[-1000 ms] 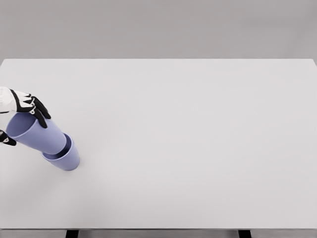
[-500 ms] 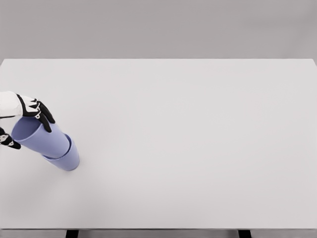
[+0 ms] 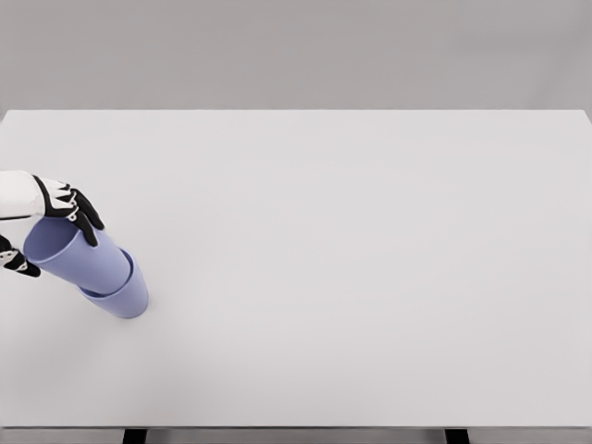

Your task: Place the right cup on the left cup with left arm

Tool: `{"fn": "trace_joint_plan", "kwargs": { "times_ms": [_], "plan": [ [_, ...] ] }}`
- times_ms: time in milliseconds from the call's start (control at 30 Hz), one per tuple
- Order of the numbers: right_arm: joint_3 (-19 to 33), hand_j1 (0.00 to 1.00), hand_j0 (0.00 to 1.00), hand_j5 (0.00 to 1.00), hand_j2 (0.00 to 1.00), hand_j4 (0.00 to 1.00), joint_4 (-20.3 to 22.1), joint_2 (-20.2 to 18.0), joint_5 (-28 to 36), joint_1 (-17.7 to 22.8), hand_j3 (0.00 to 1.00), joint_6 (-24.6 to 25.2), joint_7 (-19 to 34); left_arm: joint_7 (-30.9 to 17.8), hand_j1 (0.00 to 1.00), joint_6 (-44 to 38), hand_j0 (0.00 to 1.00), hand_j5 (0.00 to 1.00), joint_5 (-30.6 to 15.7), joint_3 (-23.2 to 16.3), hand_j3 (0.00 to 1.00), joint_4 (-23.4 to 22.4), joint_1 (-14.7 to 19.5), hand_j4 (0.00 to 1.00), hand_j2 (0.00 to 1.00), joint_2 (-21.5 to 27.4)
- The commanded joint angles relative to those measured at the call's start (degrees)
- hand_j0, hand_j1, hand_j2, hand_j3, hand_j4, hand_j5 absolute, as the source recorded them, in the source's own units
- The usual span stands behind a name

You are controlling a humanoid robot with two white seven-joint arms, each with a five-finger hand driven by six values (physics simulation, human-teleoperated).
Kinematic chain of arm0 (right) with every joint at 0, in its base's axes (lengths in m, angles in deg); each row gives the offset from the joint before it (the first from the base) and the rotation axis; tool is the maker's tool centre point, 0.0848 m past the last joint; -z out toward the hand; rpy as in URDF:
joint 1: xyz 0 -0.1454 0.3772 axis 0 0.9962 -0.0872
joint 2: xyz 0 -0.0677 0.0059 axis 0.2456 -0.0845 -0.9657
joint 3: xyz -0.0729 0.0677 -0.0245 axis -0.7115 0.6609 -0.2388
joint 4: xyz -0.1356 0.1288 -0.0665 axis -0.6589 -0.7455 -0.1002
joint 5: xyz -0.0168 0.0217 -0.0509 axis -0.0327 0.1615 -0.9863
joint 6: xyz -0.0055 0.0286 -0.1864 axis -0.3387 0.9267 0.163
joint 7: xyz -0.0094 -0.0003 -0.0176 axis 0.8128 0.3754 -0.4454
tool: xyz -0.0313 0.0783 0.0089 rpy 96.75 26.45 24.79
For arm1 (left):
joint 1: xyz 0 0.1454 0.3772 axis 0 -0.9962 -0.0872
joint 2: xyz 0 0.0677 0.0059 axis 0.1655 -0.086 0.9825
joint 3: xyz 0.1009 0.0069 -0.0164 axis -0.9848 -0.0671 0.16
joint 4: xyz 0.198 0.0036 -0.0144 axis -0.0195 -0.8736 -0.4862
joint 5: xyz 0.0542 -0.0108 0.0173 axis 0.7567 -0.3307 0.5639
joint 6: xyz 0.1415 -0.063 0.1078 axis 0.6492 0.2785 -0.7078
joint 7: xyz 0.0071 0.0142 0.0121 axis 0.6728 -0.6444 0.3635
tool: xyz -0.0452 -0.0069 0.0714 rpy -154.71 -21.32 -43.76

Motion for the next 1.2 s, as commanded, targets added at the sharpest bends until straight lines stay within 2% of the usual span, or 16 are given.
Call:
{"fn": "trace_joint_plan", "kwargs": {
  "times_ms": [0, 167, 700, 833, 867, 933, 1167],
  "plan": [
    [-0.01, 1.0, 1.0, 1.0, 1.0, 1.0, 0.0, 0.0, 0.01, 0.0, 1.0, -0.03, 0.01, -0.02, 0.62, -0.17, 0.62, 0.62, -0.38, 0.29, 0.62, -0.18, 0.0, 0.62, 0.62, 0.04],
    [-0.02, 1.0, 1.0, 1.0, 1.0, 1.0, 0.0, 0.0, -0.07, 0.0, 1.0, -0.03, 0.01, -0.02, 0.62, -0.17, 0.62, 0.62, 0.23, 0.2, 0.62, -1.5, -0.09, 0.62, 0.62, -0.75],
    [-0.02, 1.0, 1.0, 1.0, 1.0, 1.0, 0.0, 0.0, 0.01, 0.0, 1.0, -0.03, 0.01, -0.02, 0.63, -0.17, 0.63, 0.63, 1.02, -0.06, 0.63, -1.85, -0.71, 0.63, 0.63, -1.71],
    [-0.02, 1.0, 1.0, 1.0, 1.0, 1.0, 0.0, 0.0, 0.01, 0.0, 1.0, 0.06, 0.01, -0.02, 0.66, -0.17, 0.66, 0.66, 1.02, 0.02, 0.66, -1.85, -0.71, 0.66, 0.66, -1.71],
    [0.07, 1.0, 1.0, 1.0, 1.0, 1.0, 0.0, 0.0, 0.01, 0.0, 1.0, -0.03, 0.01, -0.02, 0.71, -0.17, 0.71, 0.71, 1.02, 0.02, 0.71, -1.85, -0.71, 0.71, 0.71, -1.71],
    [-0.02, 1.0, 1.0, 1.0, 1.0, 1.0, 0.0, 0.0, 0.01, 0.0, 1.0, -0.03, 0.01, -0.02, 0.75, -0.17, 0.75, 0.75, 1.46, 0.02, 0.75, -1.76, -0.8, 0.75, 0.75, -1.71],
    [-0.01, 1.0, 1.0, 1.0, 1.0, 1.0, 0.0, 0.0, 0.01, 0.0, 1.0, -0.03, 0.01, -0.02, 0.81, -0.17, 0.81, 0.81, 1.46, 0.02, 0.81, -1.76, -0.8, 0.81, 0.81, -1.54]
  ]
}}
